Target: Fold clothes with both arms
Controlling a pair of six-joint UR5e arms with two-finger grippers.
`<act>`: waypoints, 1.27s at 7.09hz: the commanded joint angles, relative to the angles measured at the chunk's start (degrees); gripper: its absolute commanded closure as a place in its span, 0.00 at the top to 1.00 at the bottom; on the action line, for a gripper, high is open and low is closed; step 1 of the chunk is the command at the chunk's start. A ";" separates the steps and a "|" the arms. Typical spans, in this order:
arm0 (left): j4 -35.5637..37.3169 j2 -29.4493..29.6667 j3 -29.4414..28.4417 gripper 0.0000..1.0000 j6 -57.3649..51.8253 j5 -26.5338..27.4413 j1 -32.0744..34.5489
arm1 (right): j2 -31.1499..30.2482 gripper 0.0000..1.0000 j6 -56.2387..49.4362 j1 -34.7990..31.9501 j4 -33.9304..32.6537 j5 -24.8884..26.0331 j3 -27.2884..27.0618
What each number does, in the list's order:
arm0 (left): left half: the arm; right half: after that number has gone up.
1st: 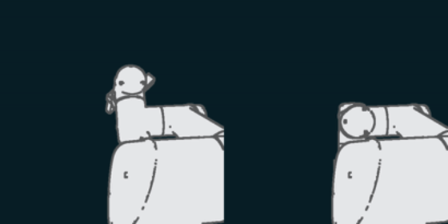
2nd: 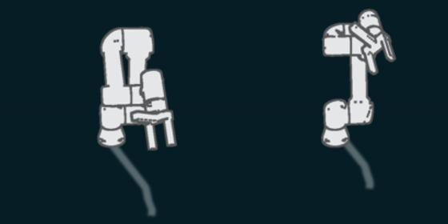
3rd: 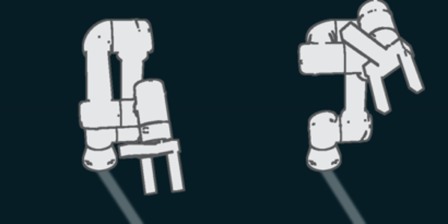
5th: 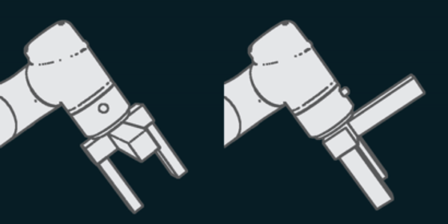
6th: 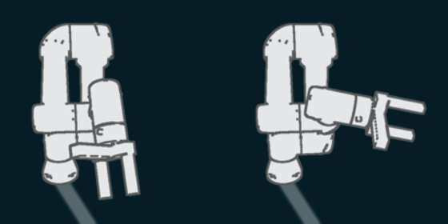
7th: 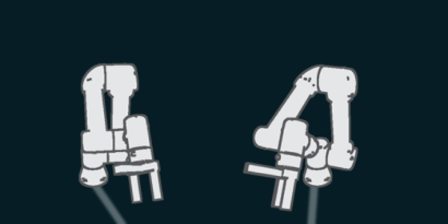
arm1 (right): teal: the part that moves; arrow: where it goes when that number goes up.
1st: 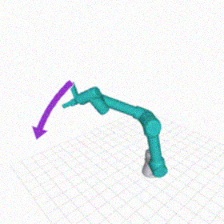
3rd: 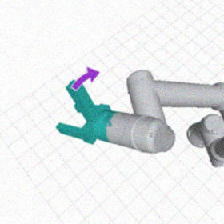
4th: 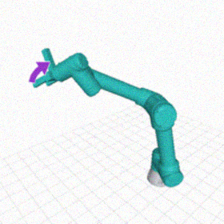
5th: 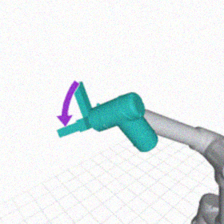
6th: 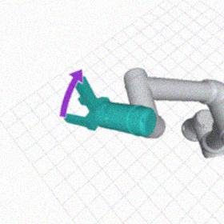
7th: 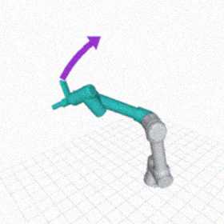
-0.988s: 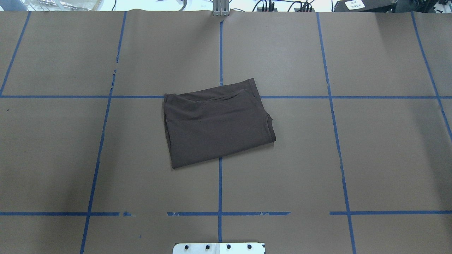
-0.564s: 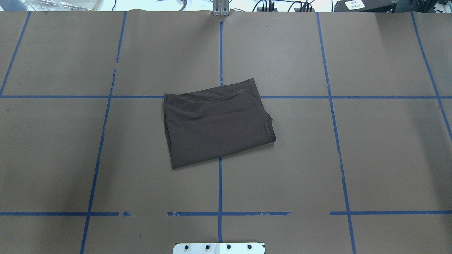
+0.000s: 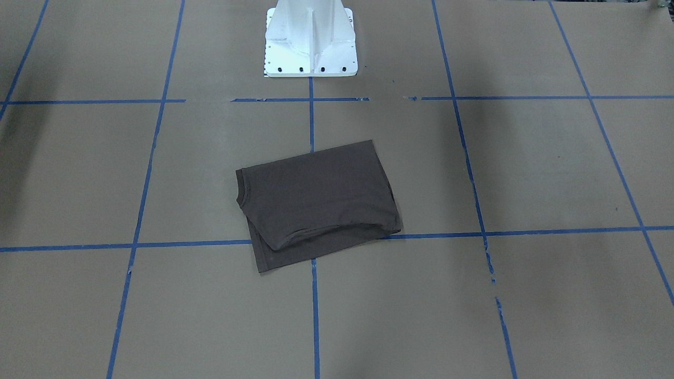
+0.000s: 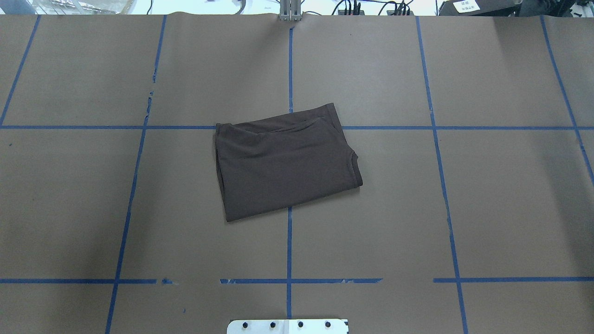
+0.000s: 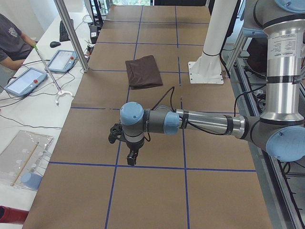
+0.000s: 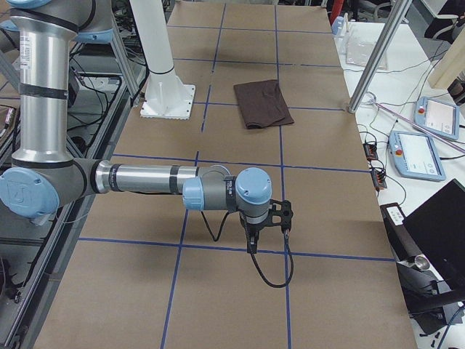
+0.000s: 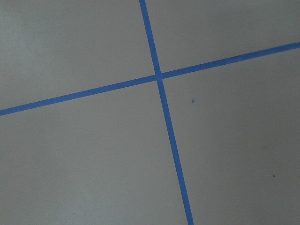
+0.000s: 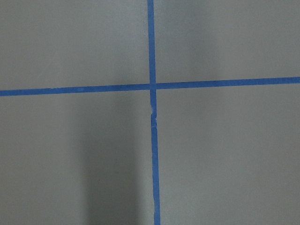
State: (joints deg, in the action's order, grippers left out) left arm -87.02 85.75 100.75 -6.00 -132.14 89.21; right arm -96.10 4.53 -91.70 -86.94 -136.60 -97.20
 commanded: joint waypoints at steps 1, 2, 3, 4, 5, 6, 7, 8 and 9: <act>0.09 0.03 -0.03 1.00 9.56 -0.56 0.00 | -0.05 1.00 -0.05 0.03 -0.08 -0.07 0.17; 0.01 -0.14 0.06 1.00 12.13 -0.57 0.00 | -0.05 1.00 -0.05 -0.05 -0.08 -0.07 0.17; 0.00 -0.14 -0.03 1.00 12.24 -0.31 0.00 | -0.05 1.00 -0.05 0.03 0.01 -0.07 0.08; 0.00 -0.14 -0.03 1.00 12.24 -0.65 0.00 | -0.05 1.00 -0.05 0.03 0.01 -0.07 0.17; 0.00 -0.23 -0.03 1.00 12.24 -0.83 0.00 | -0.05 1.00 -0.05 -0.05 0.01 -0.07 0.08; 0.00 -0.23 -0.03 1.00 12.24 -0.92 0.00 | -0.05 1.00 -0.05 -0.06 0.01 0.01 0.08; -0.08 -0.23 -0.03 1.00 12.15 -0.92 0.00 | -0.05 1.00 -0.05 -0.06 0.01 -0.07 0.08; -0.08 -0.23 0.06 1.00 12.15 -0.92 0.00 | -0.05 1.00 -0.05 0.03 0.10 0.01 0.08; -0.08 -0.23 0.06 1.00 12.15 -0.92 0.00 | -0.05 1.00 -0.05 -0.05 0.01 0.19 0.17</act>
State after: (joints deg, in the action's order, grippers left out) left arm -87.09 85.52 100.77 6.16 -133.06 89.21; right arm -96.15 4.48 -91.73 -86.89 -136.57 -97.11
